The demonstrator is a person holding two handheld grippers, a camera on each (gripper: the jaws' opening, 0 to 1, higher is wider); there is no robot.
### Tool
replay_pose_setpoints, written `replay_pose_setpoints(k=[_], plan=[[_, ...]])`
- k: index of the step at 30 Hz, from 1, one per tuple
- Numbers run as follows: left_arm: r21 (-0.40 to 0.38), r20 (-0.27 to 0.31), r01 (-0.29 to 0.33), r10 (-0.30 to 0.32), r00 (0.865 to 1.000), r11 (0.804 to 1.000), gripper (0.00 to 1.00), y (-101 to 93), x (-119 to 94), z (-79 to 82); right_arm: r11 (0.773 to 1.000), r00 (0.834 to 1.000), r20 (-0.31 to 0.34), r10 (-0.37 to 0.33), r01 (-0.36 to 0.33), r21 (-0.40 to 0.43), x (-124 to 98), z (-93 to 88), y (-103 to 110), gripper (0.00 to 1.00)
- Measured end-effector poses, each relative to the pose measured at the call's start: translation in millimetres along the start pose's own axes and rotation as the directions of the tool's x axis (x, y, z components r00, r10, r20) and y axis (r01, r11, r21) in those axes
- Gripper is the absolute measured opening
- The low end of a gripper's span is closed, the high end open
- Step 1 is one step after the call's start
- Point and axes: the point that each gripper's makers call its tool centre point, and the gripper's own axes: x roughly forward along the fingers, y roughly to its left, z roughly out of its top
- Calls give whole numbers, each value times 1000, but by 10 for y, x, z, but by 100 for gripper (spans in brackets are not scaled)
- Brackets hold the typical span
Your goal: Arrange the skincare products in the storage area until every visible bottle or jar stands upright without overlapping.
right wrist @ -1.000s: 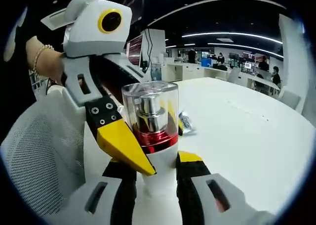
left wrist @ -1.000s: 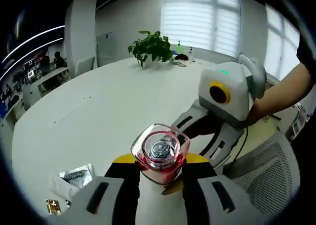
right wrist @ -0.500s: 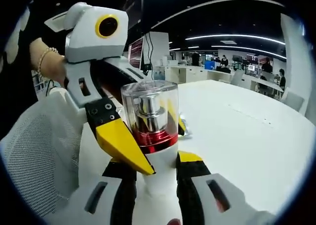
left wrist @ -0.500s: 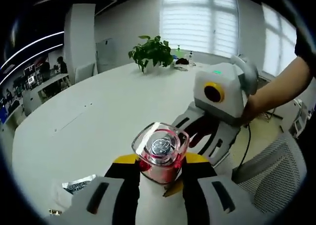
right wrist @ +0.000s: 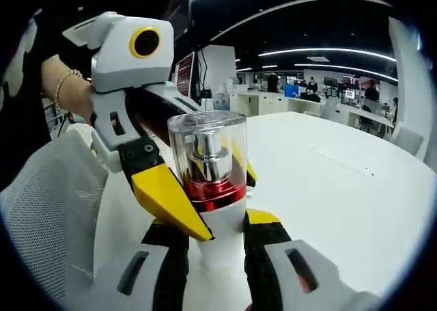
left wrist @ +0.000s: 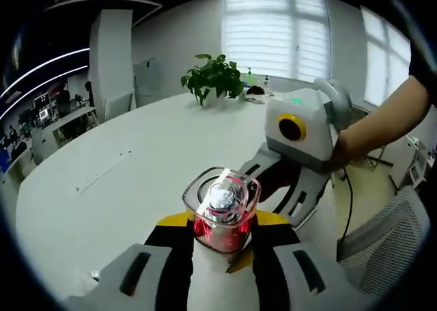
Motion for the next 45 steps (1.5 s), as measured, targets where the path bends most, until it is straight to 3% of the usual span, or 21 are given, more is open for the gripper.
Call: replay_pose_setpoints(k=[20, 24, 40, 45], plan=[[8, 3, 0, 0, 1000, 1000, 28, 51, 53, 37, 1000, 999, -36, -2, 2, 18, 22, -19, -92, 32], [5, -32, -8, 8, 999, 1000, 35, 50, 49, -58, 1000, 996, -92, -5, 6, 10, 24, -115, -53, 41], [-52, -32, -48, 47, 998, 997, 54, 26, -99, -100, 996, 993, -93, -67, 72, 46, -111, -81, 55, 57], [-88, -30, -55, 53, 998, 995, 65, -14, -192, -105, 993, 991, -93, -92, 98, 66, -171, -67, 130, 64]])
